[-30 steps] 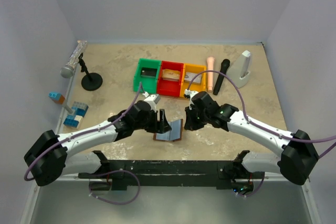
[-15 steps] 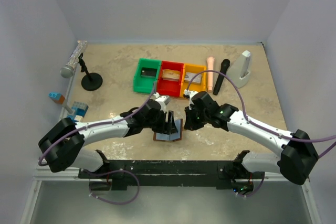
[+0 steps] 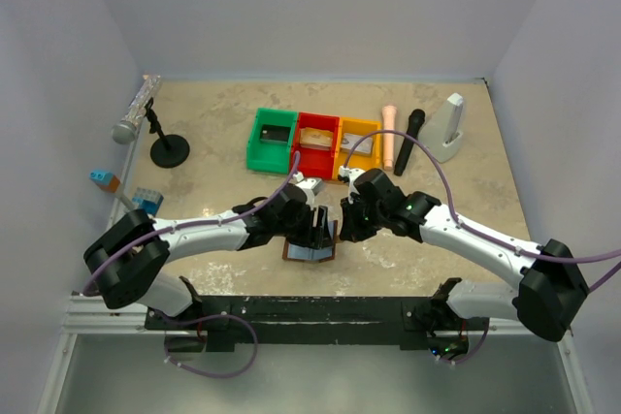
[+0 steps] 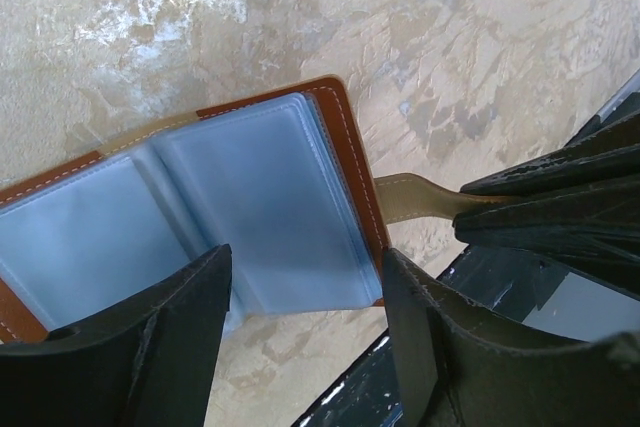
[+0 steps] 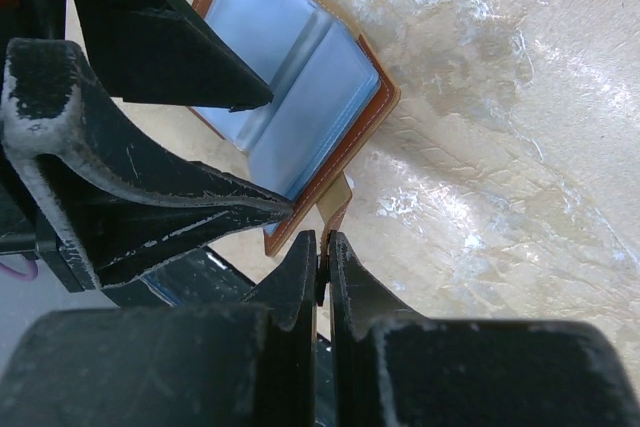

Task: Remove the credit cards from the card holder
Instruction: Remove the credit card from the card holder.

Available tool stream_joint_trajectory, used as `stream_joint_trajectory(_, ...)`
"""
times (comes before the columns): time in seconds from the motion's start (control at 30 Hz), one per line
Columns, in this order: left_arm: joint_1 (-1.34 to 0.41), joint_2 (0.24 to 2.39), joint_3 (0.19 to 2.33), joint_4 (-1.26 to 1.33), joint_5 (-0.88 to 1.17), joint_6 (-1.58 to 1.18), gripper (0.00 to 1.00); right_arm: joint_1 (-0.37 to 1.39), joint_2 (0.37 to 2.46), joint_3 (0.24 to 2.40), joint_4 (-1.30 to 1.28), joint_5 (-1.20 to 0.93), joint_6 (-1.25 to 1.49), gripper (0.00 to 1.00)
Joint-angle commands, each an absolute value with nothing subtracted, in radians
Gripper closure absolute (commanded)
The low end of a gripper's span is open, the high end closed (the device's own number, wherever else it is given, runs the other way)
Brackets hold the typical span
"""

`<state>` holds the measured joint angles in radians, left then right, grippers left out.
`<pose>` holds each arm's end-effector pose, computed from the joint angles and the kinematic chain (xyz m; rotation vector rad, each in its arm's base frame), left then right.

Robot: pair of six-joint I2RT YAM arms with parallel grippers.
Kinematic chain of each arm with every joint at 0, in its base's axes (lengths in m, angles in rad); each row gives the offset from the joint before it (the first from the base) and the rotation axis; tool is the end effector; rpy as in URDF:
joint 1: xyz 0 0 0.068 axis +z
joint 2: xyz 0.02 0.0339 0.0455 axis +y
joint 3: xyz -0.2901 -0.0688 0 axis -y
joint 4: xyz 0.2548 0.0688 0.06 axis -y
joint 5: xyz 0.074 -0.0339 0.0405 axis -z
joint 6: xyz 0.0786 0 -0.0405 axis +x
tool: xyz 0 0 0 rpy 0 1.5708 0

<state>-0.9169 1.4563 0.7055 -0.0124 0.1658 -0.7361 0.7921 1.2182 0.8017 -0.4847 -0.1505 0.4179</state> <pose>0.1865 -0.2647 0.1670 0.3203 2.5305 -0.9446 0.1821 0.2014 0.2186 -0.5490 2.5344 0.6737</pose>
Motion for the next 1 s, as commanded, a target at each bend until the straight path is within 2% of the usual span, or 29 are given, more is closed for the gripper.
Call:
stream_joint_trajectory(0.0,-0.922,1.454,0.738,0.002,0.147,-0.713,0.36,0.796,1.209,0.838,-0.466,-0.167,0.397,1.00)
stream_joint_trajectory(0.3,-0.927,1.477,0.742,0.003,0.146,-0.713,0.37,0.796,1.204,0.839,-0.468,-0.170,0.399,1.00)
stream_joint_trajectory(0.6,-0.927,1.479,0.738,-0.034,0.124,-0.719,0.51,0.796,1.193,0.844,-0.479,-0.167,0.396,1.00)
stream_joint_trajectory(0.97,-0.925,1.379,0.716,-0.129,-0.023,-0.713,0.58,0.796,1.181,0.833,-0.485,-0.163,0.393,1.00)
